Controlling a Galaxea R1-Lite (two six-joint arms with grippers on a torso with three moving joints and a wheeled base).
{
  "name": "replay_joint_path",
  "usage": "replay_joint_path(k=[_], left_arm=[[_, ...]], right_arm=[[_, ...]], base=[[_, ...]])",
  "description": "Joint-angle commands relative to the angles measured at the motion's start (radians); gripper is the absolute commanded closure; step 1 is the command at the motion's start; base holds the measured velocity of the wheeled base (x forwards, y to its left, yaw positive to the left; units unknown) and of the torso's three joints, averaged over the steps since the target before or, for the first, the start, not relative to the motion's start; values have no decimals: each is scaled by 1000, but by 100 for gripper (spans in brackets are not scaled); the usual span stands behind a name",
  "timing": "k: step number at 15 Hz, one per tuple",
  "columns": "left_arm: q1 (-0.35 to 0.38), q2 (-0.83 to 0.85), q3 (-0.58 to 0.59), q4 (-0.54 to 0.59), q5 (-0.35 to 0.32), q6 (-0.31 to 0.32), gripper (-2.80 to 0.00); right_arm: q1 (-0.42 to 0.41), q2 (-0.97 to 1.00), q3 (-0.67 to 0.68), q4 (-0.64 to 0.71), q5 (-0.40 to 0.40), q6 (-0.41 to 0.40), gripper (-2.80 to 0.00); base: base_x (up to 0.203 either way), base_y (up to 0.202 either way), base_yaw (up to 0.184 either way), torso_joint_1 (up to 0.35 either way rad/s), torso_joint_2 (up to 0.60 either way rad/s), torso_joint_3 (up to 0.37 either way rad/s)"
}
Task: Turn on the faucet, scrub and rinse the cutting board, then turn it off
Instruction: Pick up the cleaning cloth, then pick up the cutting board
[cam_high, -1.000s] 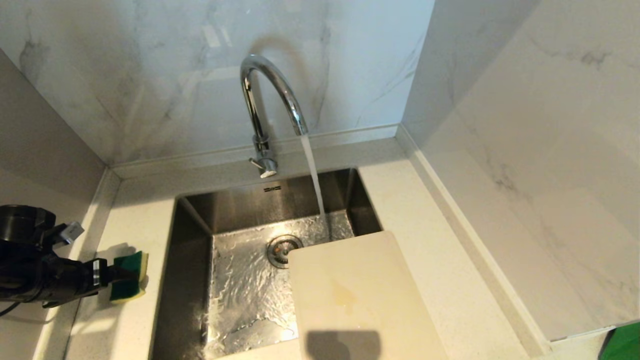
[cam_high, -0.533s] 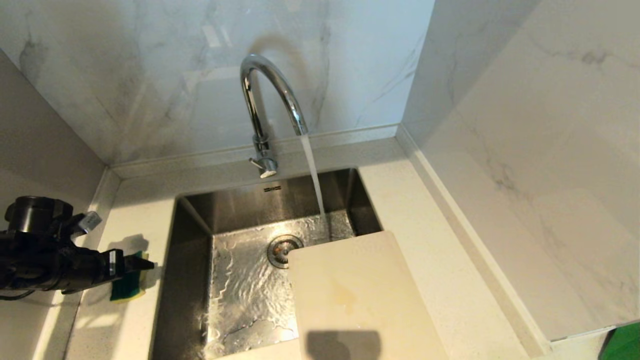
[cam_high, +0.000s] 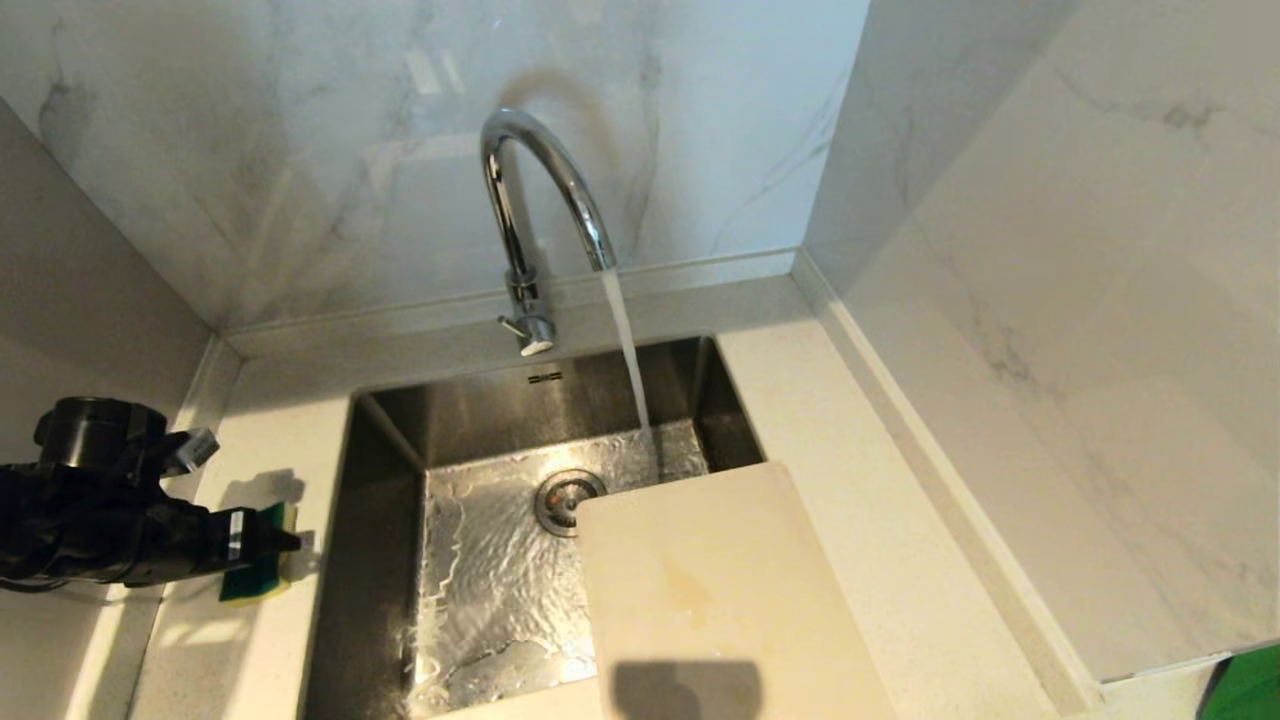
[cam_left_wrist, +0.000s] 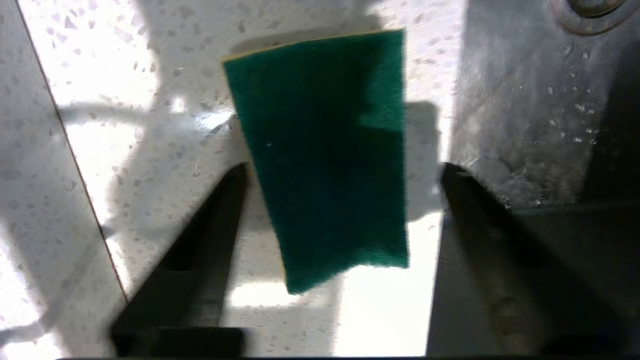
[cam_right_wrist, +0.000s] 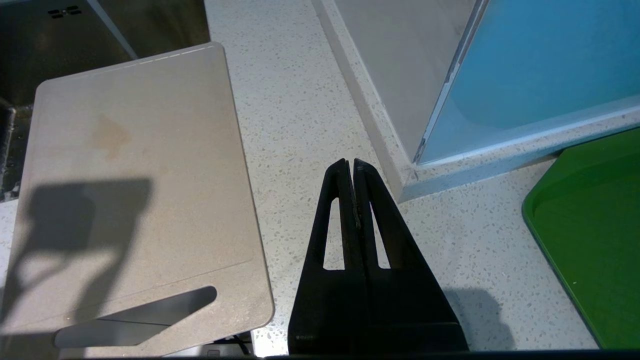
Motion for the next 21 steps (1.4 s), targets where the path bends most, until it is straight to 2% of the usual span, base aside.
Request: replay_joint_path(k=[1,6,10,14,19,21], left_arm=[[-3,17,-2,-2,3,2,0],[-2,26,-3,-2,6,3,0],[-2,-69,10,8,4,38,0],[-2,-244,66,29,4,60,0],[-2,-544,156,89,5,93,0],[-2,-667,192,112,35,96,0]], right_arm=[[0,0,0,0,0,0,0],[0,2,0,-1,0,0,0],[0,0,0,-1,0,0,0],[0,2,0,0,0,0,0],[0,1,0,0,0,0,0],[0,1,0,0,0,0,0]], base=[[0,0,0,0,0,0],[0,0,0,0,0,0],[0,0,0,0,0,0],[0,0,0,0,0,0],[0,0,0,0,0,0],[0,0,0,0,0,0]])
